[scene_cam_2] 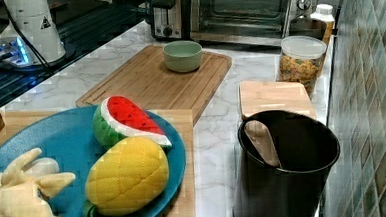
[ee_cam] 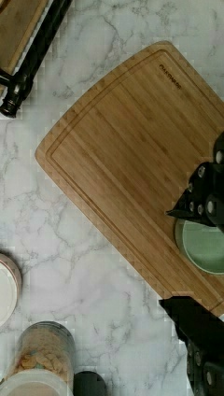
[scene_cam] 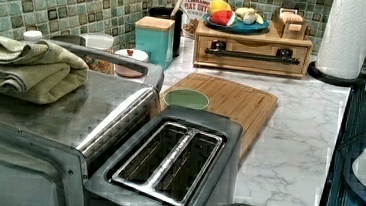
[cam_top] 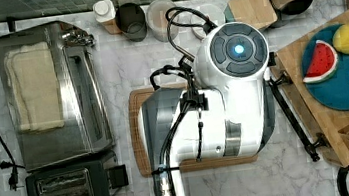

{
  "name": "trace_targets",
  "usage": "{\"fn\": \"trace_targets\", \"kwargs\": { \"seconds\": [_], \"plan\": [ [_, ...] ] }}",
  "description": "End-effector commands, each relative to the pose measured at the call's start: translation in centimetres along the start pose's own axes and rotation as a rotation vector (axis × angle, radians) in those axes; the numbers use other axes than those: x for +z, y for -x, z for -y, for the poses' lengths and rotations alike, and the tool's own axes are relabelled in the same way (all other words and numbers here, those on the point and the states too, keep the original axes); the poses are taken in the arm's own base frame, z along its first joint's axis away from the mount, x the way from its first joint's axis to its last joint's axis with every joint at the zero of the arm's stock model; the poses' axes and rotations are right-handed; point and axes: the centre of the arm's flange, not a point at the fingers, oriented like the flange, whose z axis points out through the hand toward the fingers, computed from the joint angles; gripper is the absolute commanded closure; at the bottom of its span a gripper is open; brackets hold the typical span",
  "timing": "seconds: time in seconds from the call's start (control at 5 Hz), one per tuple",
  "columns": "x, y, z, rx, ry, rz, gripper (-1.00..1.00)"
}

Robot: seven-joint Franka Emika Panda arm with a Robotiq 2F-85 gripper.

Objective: Open the drawer.

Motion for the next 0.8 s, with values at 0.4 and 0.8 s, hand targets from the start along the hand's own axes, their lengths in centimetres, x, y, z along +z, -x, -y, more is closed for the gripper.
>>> {"fn": "trace_targets", "kwargs": {
  "seconds": [0.4, 0.8],
  "plan": [
    [0.8, 0.4, -1.1, -0.088, 0.025, 0.03, -1.0],
    [2.0, 0.0, -5.2, -0.409, 0.018, 0.022, -1.0]
  ]
}}
